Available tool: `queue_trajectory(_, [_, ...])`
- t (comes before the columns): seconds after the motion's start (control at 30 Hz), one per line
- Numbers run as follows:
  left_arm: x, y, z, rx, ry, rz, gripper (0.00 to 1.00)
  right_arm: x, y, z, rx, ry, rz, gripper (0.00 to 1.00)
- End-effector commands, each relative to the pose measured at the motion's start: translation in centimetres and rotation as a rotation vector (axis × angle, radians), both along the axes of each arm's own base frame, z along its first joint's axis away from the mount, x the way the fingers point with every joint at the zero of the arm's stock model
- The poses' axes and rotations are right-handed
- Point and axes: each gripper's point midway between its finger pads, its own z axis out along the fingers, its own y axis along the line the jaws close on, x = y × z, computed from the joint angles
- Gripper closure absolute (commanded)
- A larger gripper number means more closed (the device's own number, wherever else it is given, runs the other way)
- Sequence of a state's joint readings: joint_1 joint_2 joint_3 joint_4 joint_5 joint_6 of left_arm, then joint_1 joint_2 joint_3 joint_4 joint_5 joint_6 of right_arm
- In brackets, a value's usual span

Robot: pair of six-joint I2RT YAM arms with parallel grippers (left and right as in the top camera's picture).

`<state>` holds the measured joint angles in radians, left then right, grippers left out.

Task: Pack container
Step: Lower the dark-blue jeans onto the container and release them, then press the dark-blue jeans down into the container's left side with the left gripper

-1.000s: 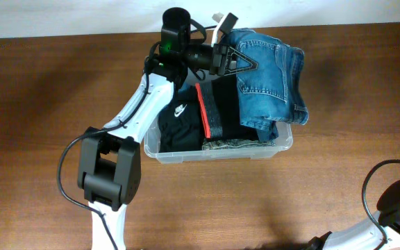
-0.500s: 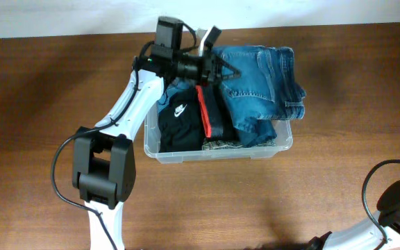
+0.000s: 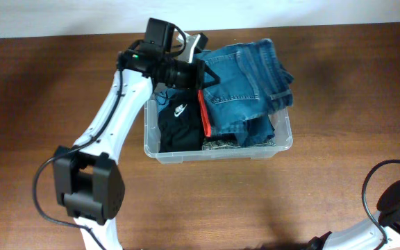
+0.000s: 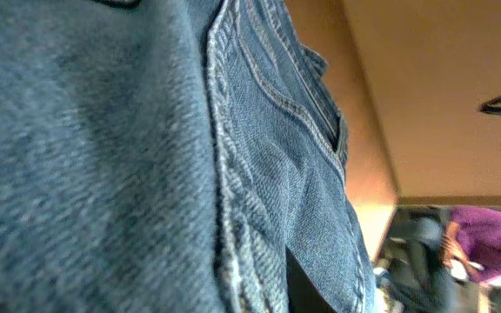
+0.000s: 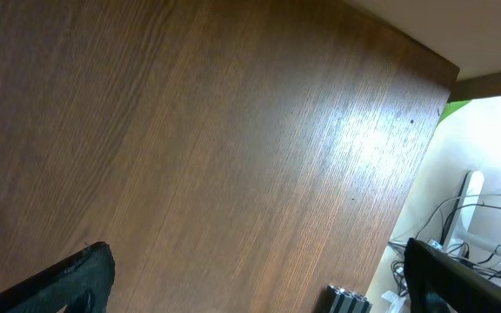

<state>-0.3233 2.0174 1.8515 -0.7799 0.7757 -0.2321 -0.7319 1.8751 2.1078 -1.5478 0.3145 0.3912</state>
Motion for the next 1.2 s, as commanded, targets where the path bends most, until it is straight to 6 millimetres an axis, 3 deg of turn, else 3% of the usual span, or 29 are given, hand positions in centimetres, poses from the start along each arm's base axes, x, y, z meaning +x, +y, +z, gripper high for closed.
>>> queue_trajectory(0.0, [0.3,2.6,3.2,0.111,-0.181,0.031,0.99,-0.2,-0.2,0.2,-0.01,0.003,-0.01,0.01])
queue_trajectory(0.13, [-0.9,4.1,0.8,0.254,-0.151,0.008,0.99,-0.2,-0.2,0.2,-0.01,0.003,-0.01,0.01])
queue_trajectory(0.23, [-1.7,4.4,0.3,0.287,-0.152,-0.032,0.95,-0.2,-0.2,0.2,-0.01,0.003,-0.01,0.02])
queue_trajectory(0.27, [-1.7,4.6,0.1,0.297,-0.155,-0.037,0.9,-0.2,-0.2,0.2,-0.01,0.003,-0.01,0.02])
queue_trajectory(0.47, [-1.2,7.5,-1.6,0.478,-0.146,0.032,0.89,-0.2,-0.2,0.2,-0.01,0.003,-0.01,0.02])
queue_trajectory(0.93, [-2.1,10.2,-3.1,0.634,-0.095,0.056,0.9,-0.2,-0.2,0.2,-0.01,0.003,-0.01,0.01])
queue_trajectory(1.17, [-3.0,10.8,-3.8,0.668,-0.05,0.045,0.53,-0.2,-0.2,0.2,-0.01,0.003,-0.01,0.01])
